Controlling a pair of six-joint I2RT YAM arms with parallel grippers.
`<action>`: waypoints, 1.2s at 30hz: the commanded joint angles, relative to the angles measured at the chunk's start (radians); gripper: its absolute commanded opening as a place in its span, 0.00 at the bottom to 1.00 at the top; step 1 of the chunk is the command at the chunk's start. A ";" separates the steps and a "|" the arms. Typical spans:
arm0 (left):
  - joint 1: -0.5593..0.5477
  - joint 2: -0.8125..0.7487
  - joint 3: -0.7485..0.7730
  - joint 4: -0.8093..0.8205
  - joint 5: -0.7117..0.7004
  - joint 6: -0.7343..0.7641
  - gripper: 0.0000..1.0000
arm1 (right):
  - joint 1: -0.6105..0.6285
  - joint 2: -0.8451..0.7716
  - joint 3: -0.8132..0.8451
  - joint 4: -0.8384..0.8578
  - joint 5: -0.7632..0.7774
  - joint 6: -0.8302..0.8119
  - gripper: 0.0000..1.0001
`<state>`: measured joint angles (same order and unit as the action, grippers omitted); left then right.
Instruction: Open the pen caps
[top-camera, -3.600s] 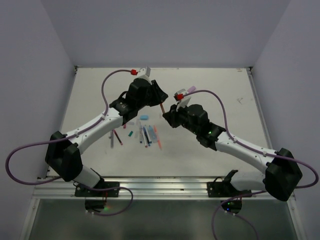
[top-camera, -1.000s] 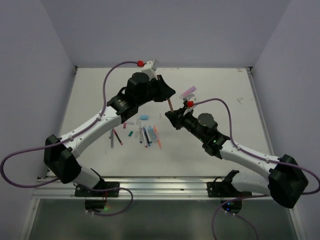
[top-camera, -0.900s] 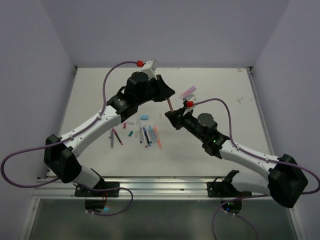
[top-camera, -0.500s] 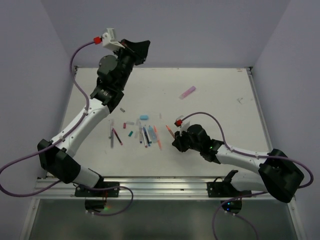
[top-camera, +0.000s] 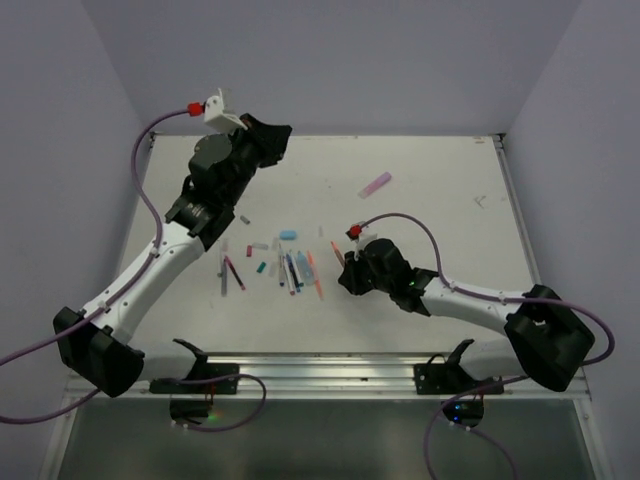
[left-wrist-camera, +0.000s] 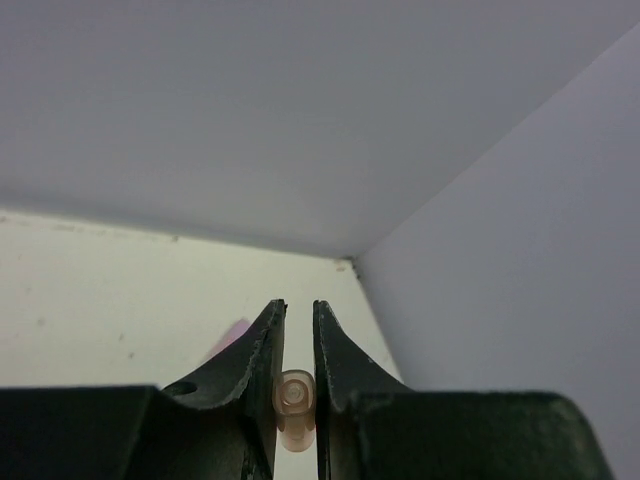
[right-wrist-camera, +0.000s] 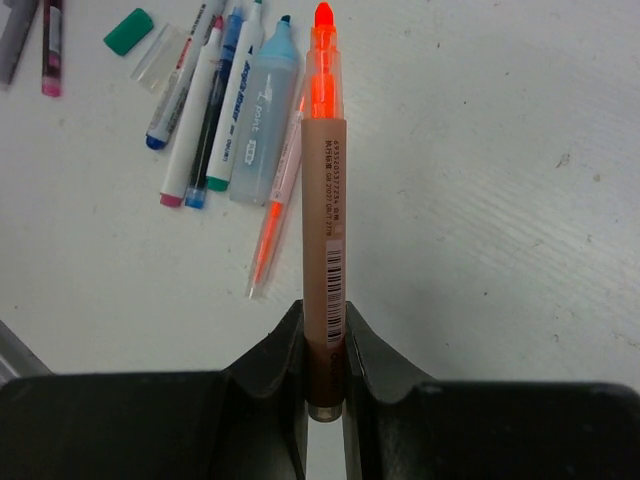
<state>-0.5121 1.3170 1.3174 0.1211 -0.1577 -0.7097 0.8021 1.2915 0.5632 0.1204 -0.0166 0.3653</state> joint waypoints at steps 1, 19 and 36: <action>0.011 -0.044 -0.093 -0.202 0.036 0.041 0.00 | 0.002 0.077 0.053 0.010 0.050 0.109 0.01; 0.018 0.188 -0.280 -0.248 0.135 0.098 0.00 | 0.014 0.324 0.104 0.142 0.070 0.221 0.25; 0.018 0.415 -0.231 -0.262 0.118 0.122 0.06 | 0.022 0.169 0.095 0.015 0.185 0.199 0.49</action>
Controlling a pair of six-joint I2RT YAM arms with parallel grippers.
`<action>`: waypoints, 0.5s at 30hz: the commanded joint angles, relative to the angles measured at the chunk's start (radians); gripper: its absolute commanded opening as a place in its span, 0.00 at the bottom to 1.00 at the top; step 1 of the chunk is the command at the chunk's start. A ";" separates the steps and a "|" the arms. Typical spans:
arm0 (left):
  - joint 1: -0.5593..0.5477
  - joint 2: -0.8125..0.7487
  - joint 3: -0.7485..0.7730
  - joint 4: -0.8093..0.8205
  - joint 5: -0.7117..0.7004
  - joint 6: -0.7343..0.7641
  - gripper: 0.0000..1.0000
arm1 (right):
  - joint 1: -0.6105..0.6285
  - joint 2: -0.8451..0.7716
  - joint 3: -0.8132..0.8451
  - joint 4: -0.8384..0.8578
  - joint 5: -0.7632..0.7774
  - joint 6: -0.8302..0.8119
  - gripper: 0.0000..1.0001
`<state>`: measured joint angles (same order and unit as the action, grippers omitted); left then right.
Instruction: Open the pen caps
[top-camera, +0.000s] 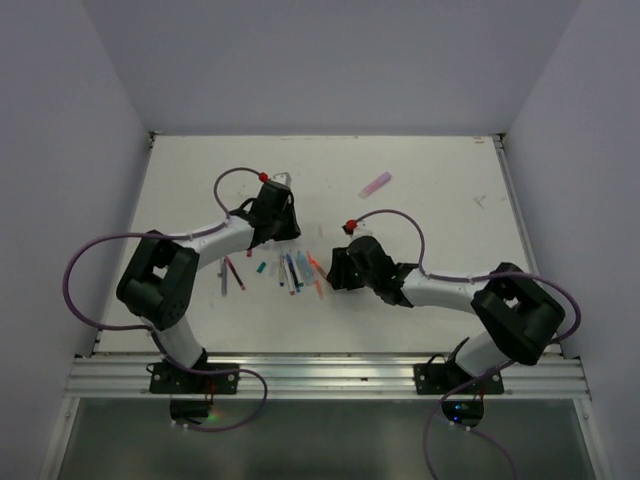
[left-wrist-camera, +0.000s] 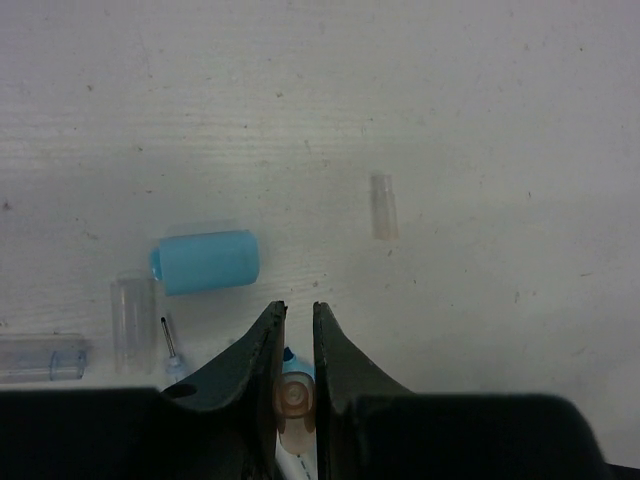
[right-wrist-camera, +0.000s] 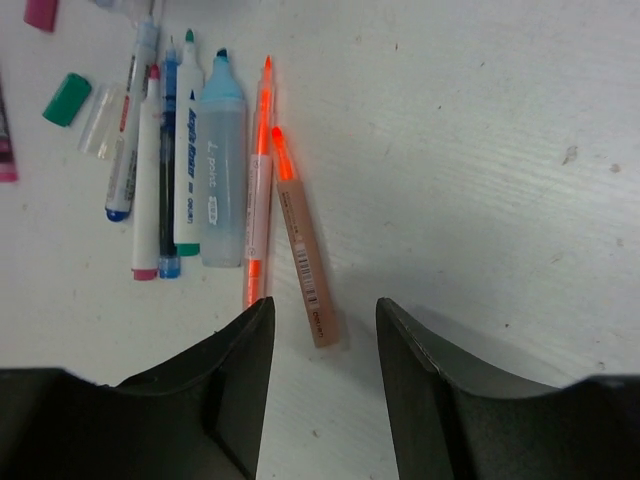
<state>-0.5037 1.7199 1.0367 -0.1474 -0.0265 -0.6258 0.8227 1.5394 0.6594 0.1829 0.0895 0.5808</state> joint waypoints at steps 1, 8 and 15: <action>0.010 0.018 0.055 0.003 -0.021 0.038 0.07 | 0.003 -0.093 -0.007 -0.056 0.093 -0.018 0.49; 0.008 0.050 0.066 -0.007 -0.053 0.055 0.18 | 0.000 -0.177 -0.032 -0.109 0.197 -0.038 0.52; 0.010 0.050 0.049 -0.017 -0.055 0.061 0.19 | -0.013 -0.213 -0.029 -0.152 0.268 -0.050 0.54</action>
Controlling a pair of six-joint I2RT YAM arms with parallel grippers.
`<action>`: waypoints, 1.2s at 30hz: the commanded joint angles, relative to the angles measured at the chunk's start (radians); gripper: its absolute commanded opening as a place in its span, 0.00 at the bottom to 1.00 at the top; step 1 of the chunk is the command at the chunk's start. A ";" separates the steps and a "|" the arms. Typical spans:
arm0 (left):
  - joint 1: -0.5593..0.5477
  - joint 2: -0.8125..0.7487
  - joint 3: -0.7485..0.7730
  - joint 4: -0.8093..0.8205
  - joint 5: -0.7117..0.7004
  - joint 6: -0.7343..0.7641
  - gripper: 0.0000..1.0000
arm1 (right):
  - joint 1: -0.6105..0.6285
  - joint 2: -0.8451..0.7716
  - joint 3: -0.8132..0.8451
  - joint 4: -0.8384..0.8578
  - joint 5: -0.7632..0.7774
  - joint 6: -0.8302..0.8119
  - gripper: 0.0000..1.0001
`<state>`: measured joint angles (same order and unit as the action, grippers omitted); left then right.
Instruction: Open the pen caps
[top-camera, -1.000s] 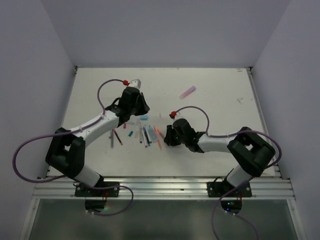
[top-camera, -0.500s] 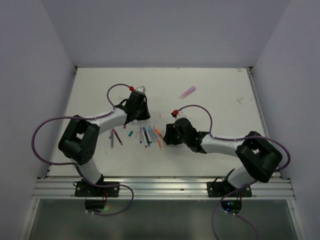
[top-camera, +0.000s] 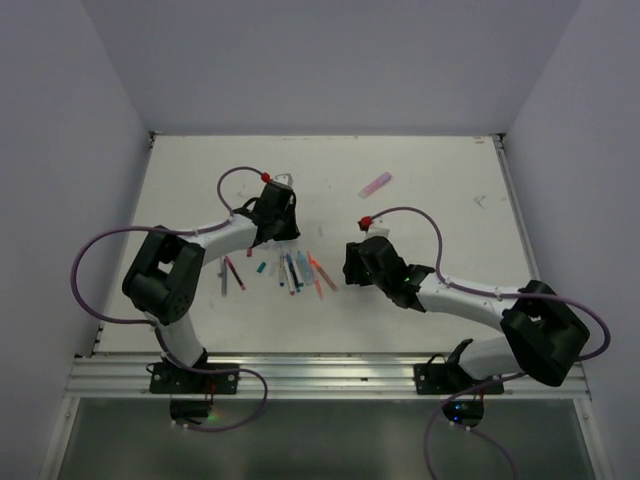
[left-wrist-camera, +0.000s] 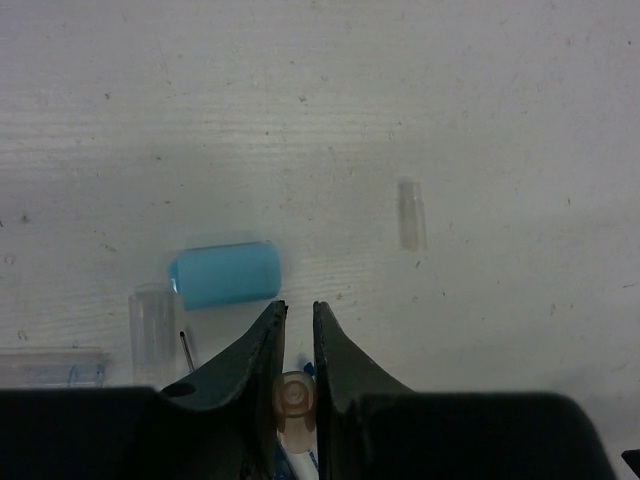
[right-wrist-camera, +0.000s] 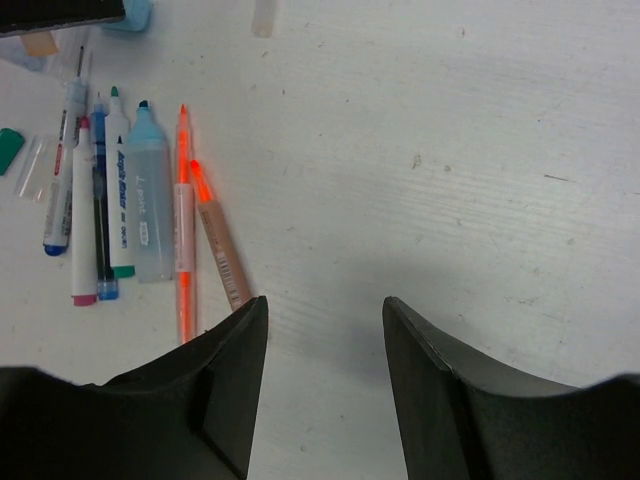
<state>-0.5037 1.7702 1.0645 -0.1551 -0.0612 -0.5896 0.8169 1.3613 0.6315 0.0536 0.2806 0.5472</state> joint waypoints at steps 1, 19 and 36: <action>0.010 0.000 0.019 -0.009 -0.020 0.025 0.19 | -0.009 -0.037 -0.001 -0.024 0.078 -0.020 0.54; 0.010 -0.171 0.014 -0.077 -0.060 0.011 0.37 | -0.064 -0.077 0.089 -0.161 0.192 -0.041 0.62; 0.017 -0.543 -0.006 -0.244 -0.264 0.178 1.00 | -0.355 0.585 0.931 -0.503 0.247 0.054 0.66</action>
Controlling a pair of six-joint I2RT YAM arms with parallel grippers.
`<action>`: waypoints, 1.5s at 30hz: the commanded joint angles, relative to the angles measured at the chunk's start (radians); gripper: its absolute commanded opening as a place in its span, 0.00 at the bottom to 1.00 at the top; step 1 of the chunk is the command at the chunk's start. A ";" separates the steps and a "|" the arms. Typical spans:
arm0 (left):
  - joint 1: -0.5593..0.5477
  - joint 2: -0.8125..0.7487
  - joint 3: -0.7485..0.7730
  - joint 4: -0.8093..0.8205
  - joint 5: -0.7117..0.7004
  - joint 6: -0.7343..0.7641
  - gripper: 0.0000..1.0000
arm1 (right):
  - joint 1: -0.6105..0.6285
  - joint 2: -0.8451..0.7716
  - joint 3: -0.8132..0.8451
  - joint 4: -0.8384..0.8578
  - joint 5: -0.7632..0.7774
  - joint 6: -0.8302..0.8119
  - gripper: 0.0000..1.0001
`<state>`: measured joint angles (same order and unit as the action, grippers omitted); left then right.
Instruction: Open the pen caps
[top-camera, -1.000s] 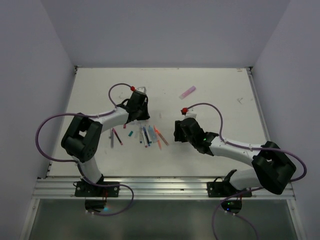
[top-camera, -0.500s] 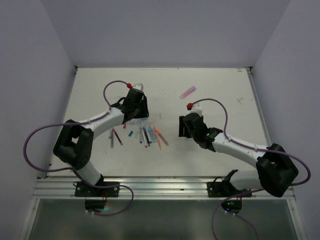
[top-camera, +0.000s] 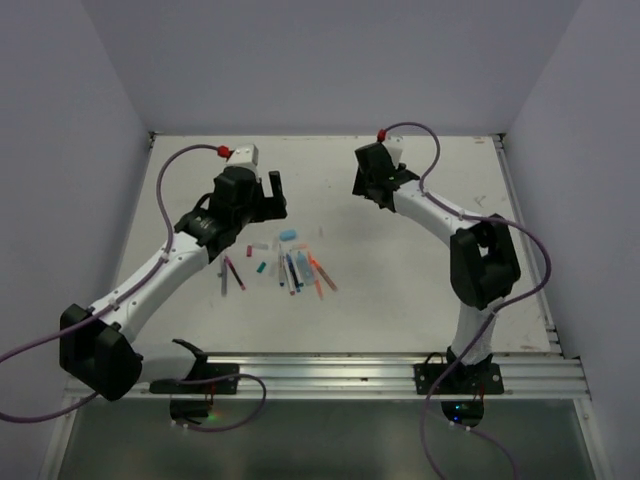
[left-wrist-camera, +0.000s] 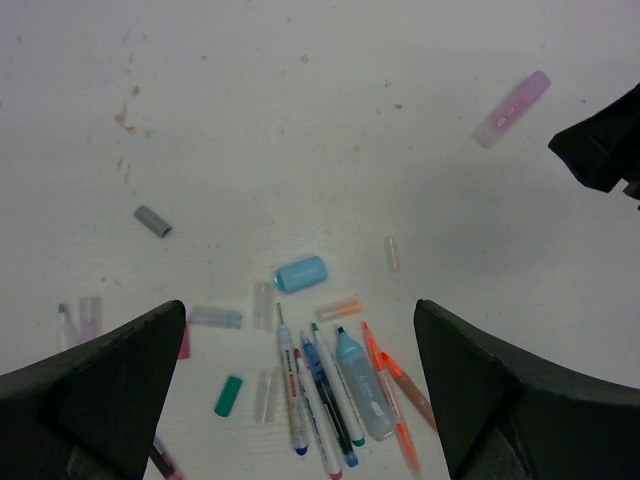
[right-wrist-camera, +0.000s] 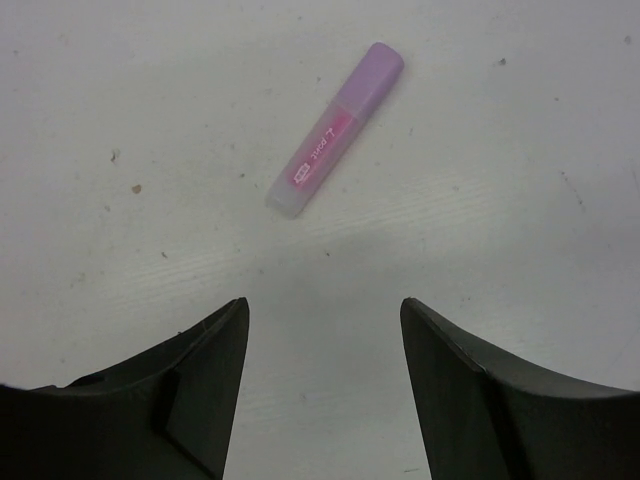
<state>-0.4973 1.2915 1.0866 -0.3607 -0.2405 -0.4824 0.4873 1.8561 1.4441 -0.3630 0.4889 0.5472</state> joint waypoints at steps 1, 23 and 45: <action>0.011 -0.093 -0.057 -0.037 -0.107 0.082 1.00 | -0.035 0.122 0.155 -0.099 0.043 0.065 0.65; 0.013 -0.287 -0.195 -0.032 0.000 0.030 1.00 | -0.070 0.548 0.506 -0.206 0.060 0.168 0.58; 0.006 -0.071 -0.143 0.161 0.343 -0.192 1.00 | 0.233 -0.338 -0.580 0.458 -0.196 -0.246 0.00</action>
<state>-0.4911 1.1816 0.8753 -0.3008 -0.0044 -0.6128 0.6518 1.6974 0.9535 -0.1040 0.3874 0.4553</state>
